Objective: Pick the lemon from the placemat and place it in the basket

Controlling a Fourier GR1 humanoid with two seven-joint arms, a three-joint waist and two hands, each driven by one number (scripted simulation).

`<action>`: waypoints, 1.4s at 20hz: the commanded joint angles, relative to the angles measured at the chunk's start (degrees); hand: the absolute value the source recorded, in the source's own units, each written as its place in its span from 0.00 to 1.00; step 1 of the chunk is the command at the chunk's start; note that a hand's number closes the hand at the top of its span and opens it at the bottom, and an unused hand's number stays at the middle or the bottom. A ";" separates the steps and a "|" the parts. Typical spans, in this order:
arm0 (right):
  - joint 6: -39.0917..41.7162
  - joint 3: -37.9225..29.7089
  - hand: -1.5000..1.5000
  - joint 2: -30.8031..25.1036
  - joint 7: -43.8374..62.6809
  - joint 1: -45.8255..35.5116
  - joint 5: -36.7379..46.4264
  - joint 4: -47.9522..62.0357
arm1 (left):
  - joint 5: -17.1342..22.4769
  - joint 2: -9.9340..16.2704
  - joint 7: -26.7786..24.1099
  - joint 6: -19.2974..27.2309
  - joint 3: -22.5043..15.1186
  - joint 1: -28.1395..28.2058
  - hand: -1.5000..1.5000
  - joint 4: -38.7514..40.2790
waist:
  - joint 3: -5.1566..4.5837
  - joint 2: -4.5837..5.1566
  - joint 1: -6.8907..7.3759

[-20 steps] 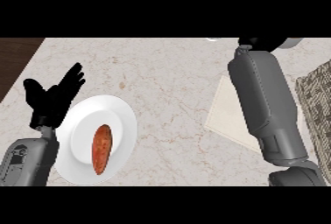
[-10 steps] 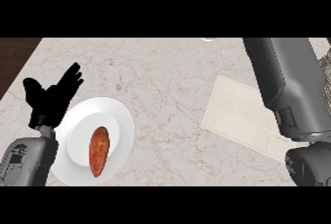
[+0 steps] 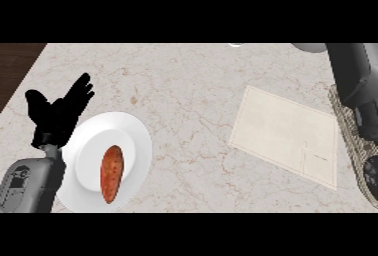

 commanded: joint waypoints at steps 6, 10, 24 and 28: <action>2.62 -1.74 1.00 -5.63 16.06 0.40 9.11 3.47 | 0.26 -0.07 0.82 0.20 0.24 1.10 0.50 -1.55 | 0.06 -0.22 -0.35; 2.26 -3.78 1.00 -6.22 15.60 2.18 9.61 2.92 | 0.65 0.31 0.10 0.95 1.98 0.43 0.50 0.27 | 0.09 -0.53 -1.85; -6.60 -9.94 1.00 -4.64 7.84 14.45 6.49 -3.84 | 0.78 1.33 1.50 -0.13 2.19 2.75 0.50 -2.14 | 0.17 -1.50 -3.84; -6.98 -11.85 1.00 -8.32 12.43 18.69 10.92 -8.28 | -0.81 -0.88 0.45 2.10 1.01 4.71 0.50 -2.73 | 0.10 -1.53 -4.40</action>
